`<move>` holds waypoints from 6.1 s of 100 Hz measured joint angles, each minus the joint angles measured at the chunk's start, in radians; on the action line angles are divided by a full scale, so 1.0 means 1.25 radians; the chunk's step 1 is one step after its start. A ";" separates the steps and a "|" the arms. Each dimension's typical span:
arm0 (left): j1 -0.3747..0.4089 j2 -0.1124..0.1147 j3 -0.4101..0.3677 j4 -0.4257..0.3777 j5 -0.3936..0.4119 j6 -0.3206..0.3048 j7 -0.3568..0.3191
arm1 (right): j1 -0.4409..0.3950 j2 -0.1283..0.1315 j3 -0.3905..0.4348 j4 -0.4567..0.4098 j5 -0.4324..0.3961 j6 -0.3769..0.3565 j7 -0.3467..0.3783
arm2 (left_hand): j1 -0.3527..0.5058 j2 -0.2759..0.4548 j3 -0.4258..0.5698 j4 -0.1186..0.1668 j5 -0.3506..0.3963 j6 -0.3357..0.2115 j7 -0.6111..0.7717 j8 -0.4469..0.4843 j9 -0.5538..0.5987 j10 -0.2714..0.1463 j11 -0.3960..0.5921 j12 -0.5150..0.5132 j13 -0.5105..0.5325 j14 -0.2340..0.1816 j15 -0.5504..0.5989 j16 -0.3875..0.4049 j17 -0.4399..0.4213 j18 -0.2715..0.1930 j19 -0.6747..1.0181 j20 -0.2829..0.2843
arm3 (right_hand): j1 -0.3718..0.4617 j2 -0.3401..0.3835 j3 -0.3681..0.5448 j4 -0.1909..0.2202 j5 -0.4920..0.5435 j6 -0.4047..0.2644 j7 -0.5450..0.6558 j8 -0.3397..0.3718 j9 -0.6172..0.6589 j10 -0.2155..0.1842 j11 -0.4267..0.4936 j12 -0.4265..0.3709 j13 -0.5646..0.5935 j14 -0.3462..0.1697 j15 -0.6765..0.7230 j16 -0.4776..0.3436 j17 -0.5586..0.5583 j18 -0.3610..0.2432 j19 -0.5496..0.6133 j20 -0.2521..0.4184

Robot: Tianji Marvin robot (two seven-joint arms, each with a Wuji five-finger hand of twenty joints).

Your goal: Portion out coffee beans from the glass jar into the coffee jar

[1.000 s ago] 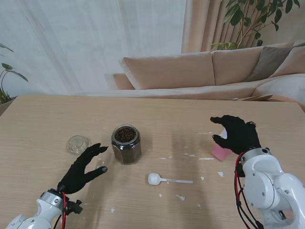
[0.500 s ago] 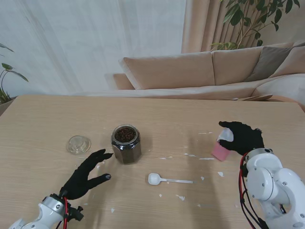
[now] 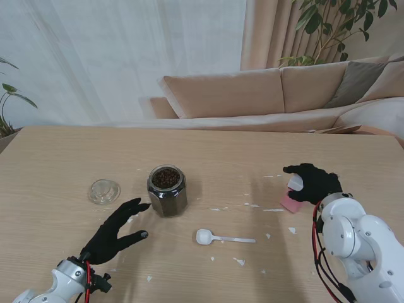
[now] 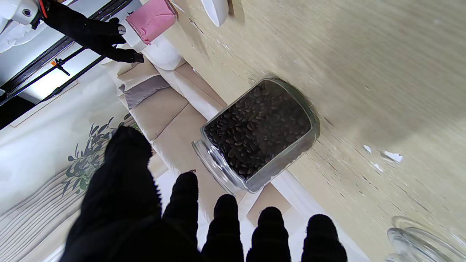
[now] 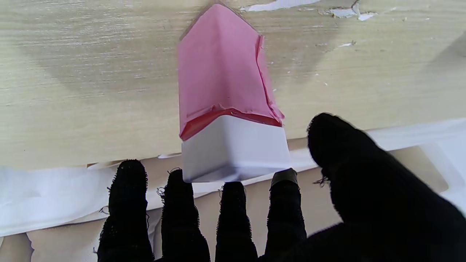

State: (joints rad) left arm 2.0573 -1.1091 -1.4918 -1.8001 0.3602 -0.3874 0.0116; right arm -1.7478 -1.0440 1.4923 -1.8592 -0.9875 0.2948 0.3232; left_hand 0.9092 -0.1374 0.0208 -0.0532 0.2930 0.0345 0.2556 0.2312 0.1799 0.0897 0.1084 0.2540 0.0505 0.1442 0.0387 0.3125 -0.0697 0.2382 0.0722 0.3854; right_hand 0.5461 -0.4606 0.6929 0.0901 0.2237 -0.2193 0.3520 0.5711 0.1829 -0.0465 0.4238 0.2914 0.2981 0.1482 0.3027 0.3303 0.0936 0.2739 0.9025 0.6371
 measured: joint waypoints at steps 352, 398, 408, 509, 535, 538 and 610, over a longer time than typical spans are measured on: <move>-0.098 0.031 0.056 -0.101 -0.112 0.048 -0.164 | 0.162 -0.045 -0.411 -0.017 0.359 -0.476 -0.269 | -0.089 -0.252 0.459 -0.034 -0.083 0.201 0.315 0.320 0.160 0.089 0.356 0.277 0.184 0.087 0.337 0.384 0.167 0.050 0.441 0.532 | 0.119 -0.293 0.250 -0.231 0.300 0.030 0.356 0.126 0.300 0.141 0.254 0.173 0.352 0.043 0.284 0.143 0.414 -0.087 0.308 -0.025; -0.097 0.030 0.047 -0.104 -0.120 0.048 -0.162 | 0.137 -0.028 -0.387 -0.077 0.320 -0.443 -0.187 | 0.047 -0.255 0.263 -0.046 -0.039 0.226 0.342 0.329 0.261 0.130 0.292 0.394 0.256 0.132 0.497 0.386 0.156 0.061 0.794 0.358 | 0.034 -0.118 0.125 -0.119 0.100 0.023 0.085 -0.065 0.134 0.052 0.067 0.041 0.115 0.030 0.095 0.076 0.064 -0.016 0.162 0.077; -0.098 0.029 0.047 -0.103 -0.120 0.047 -0.157 | 0.130 -0.026 -0.383 -0.086 0.313 -0.442 -0.190 | 0.060 -0.255 0.220 -0.046 -0.023 0.226 0.343 0.329 0.288 0.134 0.268 0.416 0.257 0.132 0.508 0.386 0.163 0.061 0.797 0.357 | 0.017 -0.104 0.081 -0.111 0.070 0.024 0.052 -0.065 0.097 0.046 0.049 0.028 0.078 0.030 0.075 0.076 0.036 -0.016 0.138 0.086; -0.107 0.026 0.054 -0.070 -0.121 0.004 -0.138 | 0.134 -0.029 -0.376 -0.106 0.276 -0.316 -0.195 | 0.101 -0.255 0.169 -0.046 -0.017 0.263 0.366 0.327 0.347 0.162 0.177 0.477 0.291 0.134 0.531 0.391 0.184 0.073 0.816 0.346 | 0.000 -0.113 0.052 -0.121 0.270 0.206 0.065 -0.021 0.139 0.099 0.129 0.081 0.068 0.030 0.116 0.075 0.040 -0.016 0.128 0.126; -0.110 0.026 0.057 -0.068 -0.123 0.007 -0.138 | 0.150 -0.028 -0.379 -0.101 0.307 -0.335 -0.175 | 0.111 -0.263 0.169 -0.046 -0.017 0.264 0.369 0.327 0.348 0.166 0.168 0.478 0.291 0.134 0.532 0.391 0.183 0.078 0.813 0.337 | 0.060 -0.184 0.128 -0.144 0.257 0.207 0.073 0.000 0.139 0.087 0.129 0.082 0.068 0.030 0.116 0.075 0.040 -0.016 0.135 0.126; -0.110 0.026 0.057 -0.068 -0.123 0.008 -0.138 | 0.152 -0.028 -0.380 -0.100 0.311 -0.337 -0.173 | 0.111 -0.264 0.169 -0.046 -0.017 0.264 0.369 0.327 0.348 0.166 0.168 0.478 0.291 0.134 0.532 0.391 0.183 0.078 0.813 0.337 | 0.070 -0.194 0.138 -0.153 0.255 0.207 0.075 0.004 0.139 0.083 0.129 0.082 0.068 0.030 0.116 0.075 0.040 -0.016 0.135 0.126; -0.114 0.026 0.055 -0.061 -0.135 -0.017 -0.140 | 0.171 -0.017 -0.382 -0.113 0.288 -0.310 -0.109 | 0.118 -0.263 0.165 -0.046 -0.016 0.302 0.374 0.322 0.361 0.195 0.168 0.499 0.309 0.142 0.541 0.431 0.194 0.079 0.827 0.337 | -0.034 -0.123 0.065 -0.112 0.065 0.268 -0.051 -0.076 0.086 0.095 0.120 0.095 0.056 0.020 0.109 0.084 0.016 -0.017 0.130 0.126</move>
State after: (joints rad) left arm 1.9142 -1.0768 -1.4232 -1.8763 0.1910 -0.4083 -0.1634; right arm -1.5339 -1.0652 1.0152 -2.0009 -0.6275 -0.0930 0.1864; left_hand 1.0567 -0.4667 0.2267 -0.1105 0.2733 0.4125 0.7234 0.6338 0.6316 0.3334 0.3178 0.8774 0.4366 0.3217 0.7154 0.8514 0.1727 0.3366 1.1056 0.8061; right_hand 0.5039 -0.6149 0.7739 -0.0502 0.3050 0.1153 0.2883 0.4766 0.2903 0.0718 0.5735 0.4105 0.3685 0.1731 0.4389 0.4352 0.1140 0.2526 1.0650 0.7950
